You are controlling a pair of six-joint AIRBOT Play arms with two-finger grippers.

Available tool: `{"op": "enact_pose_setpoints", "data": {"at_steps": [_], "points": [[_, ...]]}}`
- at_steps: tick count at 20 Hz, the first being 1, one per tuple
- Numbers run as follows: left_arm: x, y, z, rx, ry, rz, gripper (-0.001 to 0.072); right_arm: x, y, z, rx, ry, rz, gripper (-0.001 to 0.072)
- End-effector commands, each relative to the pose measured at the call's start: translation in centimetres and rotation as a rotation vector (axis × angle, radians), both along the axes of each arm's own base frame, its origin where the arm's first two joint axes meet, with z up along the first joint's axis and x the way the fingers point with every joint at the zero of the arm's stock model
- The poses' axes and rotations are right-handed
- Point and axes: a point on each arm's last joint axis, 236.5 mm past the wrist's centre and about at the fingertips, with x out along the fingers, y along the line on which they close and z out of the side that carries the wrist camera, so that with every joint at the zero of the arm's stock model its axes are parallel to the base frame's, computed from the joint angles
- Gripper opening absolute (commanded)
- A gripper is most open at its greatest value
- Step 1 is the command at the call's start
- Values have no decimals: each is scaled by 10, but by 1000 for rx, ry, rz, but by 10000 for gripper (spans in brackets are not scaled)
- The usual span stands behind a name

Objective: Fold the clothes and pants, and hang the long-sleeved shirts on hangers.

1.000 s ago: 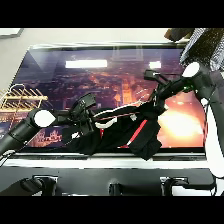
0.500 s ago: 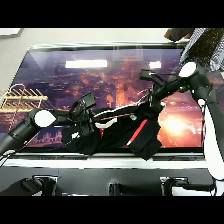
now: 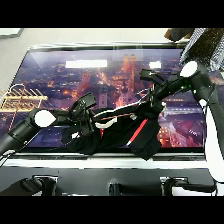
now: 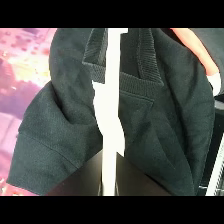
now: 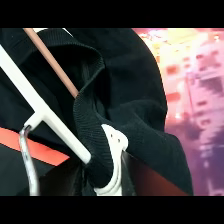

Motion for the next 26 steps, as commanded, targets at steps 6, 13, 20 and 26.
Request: {"op": "enact_pose_setpoints", "data": {"at_steps": [6, 13, 20, 26], "points": [[0, 0, 0, 1, 0, 0, 40, -2, 0, 5, -2, -9, 6, 74], [0, 0, 0, -2, 5, 6, 42, -8, -14, 24, -59, -63, -12, 47], [19, 5, 9, -156, 198, 316, 540, -26, -29, 42, -114, -49, -78, 43], [48, 90, 0, -329, 584, 907, 548, -27, -34, 52, -123, -54, -146, 44]]}}
